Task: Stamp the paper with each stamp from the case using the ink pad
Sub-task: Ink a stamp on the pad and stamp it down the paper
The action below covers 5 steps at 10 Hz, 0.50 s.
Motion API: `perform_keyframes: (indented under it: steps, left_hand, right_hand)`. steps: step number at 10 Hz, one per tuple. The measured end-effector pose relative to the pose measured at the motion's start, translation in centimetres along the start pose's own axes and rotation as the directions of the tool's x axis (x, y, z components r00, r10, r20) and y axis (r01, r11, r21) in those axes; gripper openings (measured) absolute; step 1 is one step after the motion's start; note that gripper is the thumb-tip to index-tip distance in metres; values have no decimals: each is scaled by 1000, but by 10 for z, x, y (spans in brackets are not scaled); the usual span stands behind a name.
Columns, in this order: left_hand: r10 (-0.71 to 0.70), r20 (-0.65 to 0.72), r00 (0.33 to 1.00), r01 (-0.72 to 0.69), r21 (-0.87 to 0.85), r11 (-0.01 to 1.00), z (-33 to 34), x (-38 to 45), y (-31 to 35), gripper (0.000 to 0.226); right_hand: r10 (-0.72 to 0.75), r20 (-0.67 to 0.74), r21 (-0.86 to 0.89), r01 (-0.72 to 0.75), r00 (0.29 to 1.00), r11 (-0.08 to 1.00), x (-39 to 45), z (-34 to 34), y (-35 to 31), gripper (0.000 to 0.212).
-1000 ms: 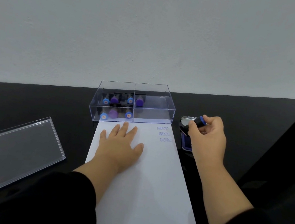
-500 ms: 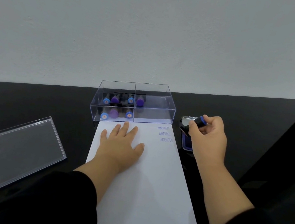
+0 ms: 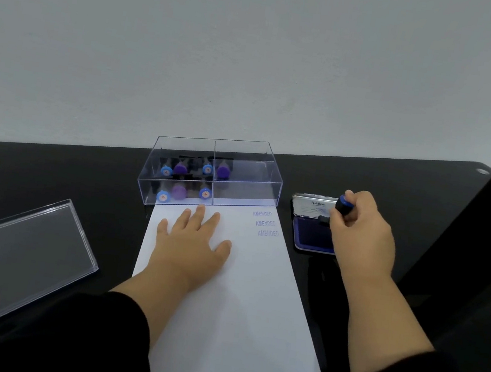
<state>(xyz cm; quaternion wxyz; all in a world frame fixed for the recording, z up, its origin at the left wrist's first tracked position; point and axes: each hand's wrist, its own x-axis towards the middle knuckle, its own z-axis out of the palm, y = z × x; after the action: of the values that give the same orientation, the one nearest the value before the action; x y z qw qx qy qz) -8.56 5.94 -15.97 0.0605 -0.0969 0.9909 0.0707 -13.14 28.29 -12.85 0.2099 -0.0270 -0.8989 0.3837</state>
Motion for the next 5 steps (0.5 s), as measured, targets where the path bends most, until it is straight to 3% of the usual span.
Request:
perform_keyframes:
  steps: [2, 5]
  left_hand:
    - [-1, -5, 1000, 1, -4, 1000, 0, 0, 0, 60]
    - [1, -6, 1000, -2, -7, 1000, 0, -1, 1, 60]
  right_hand:
    - [-27, 78, -133, 38, 997, 990, -1, 3, -3, 24]
    - [-29, 110, -165, 47, 994, 985, -4, 7, -6, 19]
